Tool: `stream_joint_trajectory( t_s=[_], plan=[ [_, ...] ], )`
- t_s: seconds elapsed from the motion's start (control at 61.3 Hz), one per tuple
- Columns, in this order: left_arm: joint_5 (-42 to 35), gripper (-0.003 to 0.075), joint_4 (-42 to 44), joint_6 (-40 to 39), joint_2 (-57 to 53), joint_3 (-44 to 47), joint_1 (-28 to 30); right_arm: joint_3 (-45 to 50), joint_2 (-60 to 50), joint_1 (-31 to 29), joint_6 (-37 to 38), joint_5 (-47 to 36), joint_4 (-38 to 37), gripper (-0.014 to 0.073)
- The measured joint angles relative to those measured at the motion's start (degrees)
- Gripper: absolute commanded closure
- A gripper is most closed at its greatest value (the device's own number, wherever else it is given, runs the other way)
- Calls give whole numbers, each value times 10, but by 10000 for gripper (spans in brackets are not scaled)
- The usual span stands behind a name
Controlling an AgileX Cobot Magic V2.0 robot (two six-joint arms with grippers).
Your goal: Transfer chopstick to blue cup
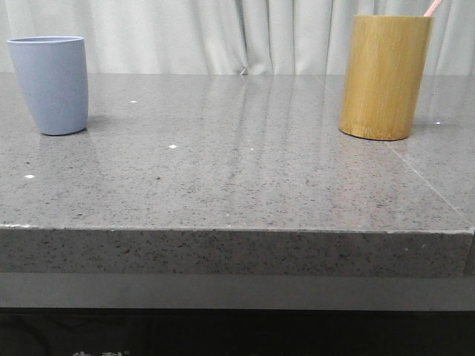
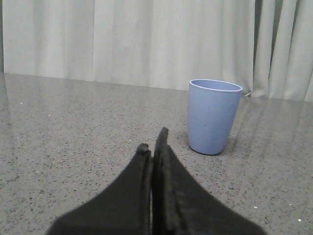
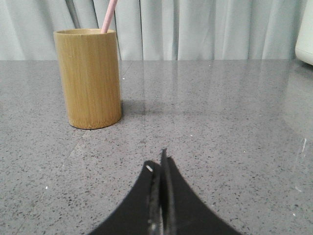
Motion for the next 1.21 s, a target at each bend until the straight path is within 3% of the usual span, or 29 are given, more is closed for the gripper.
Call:
stream_joint_trajectory(
  t_s=[1.076, 1.207],
  plan=[
    [-4, 739, -5, 0, 0, -1, 0, 0, 0, 0, 0, -10, 0, 713],
    [35, 739, -7, 0, 0, -36, 0, -31, 0, 0, 0, 4, 0, 713]
  ],
)
